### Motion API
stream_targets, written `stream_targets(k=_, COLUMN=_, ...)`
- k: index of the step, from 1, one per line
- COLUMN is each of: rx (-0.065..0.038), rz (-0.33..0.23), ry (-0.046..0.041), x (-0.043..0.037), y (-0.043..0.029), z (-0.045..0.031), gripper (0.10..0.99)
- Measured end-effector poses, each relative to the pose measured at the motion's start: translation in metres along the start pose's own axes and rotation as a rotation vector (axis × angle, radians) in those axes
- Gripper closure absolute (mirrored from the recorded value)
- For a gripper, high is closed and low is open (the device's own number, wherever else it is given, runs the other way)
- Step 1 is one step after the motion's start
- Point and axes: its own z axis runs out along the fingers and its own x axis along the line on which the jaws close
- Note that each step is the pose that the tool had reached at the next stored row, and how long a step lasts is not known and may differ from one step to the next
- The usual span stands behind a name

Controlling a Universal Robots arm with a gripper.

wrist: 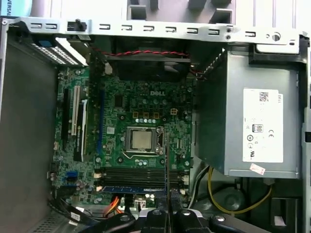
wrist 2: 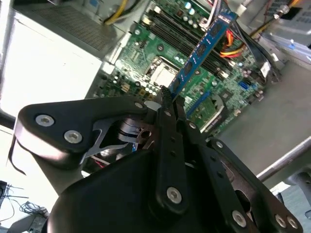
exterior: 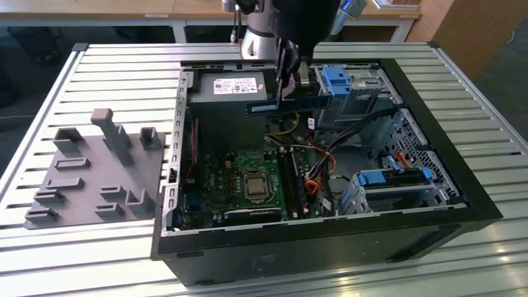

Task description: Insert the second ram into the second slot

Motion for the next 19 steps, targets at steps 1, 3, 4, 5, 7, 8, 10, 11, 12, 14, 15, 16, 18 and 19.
stream_targets(k=1, rx=0.0, rz=0.003, ry=-0.0002, x=0.0019, y=0.0, z=0.0001, gripper=0.949)
stream_targets(k=3, rx=0.0, rz=0.03, ry=-0.0009, x=0.0021, y=0.0001, z=0.0005, gripper=0.949)
stream_targets(k=4, rx=0.001, rz=0.048, ry=-0.0016, x=0.0021, y=0.0001, z=0.0007, gripper=0.949)
stream_targets(k=5, rx=0.001, rz=0.066, ry=-0.0024, x=0.0022, y=0.0, z=0.001, gripper=0.949)
stream_targets(k=7, rx=0.002, rz=0.102, ry=-0.0037, x=0.0022, y=0.0, z=0.0014, gripper=0.949)
stream_targets(k=8, rx=0.002, rz=0.12, ry=-0.0044, x=0.0022, y=0.0, z=0.0017, gripper=0.949)
stream_targets(k=10, rx=0.003, rz=0.156, ry=-0.0057, x=0.0022, y=0.0, z=0.0022, gripper=0.949)
stream_targets(k=11, rx=0.003, rz=0.175, ry=-0.0066, x=0.0022, y=-0.0001, z=0.0027, gripper=0.949)
stream_targets(k=12, rx=0.003, rz=0.193, ry=-0.0073, x=0.0022, y=0.0, z=0.003, gripper=0.949)
stream_targets(k=14, rx=0.004, rz=0.229, ry=-0.0085, x=0.0022, y=-0.0001, z=0.0036, gripper=0.949)
stream_targets(k=15, rx=0.004, rz=0.247, ry=-0.0093, x=0.0022, y=-0.0001, z=0.004, gripper=0.949)
stream_targets(k=16, rx=0.005, rz=0.265, ry=-0.0099, x=0.0022, y=-0.0001, z=0.0044, gripper=0.949)
stream_targets(k=18, rx=0.005, rz=0.302, ry=-0.0113, x=0.0022, y=-0.0001, z=0.0051, gripper=0.949)
stream_targets(k=19, rx=0.005, rz=0.32, ry=-0.0119, x=0.0022, y=-0.0001, z=0.0054, gripper=0.949)
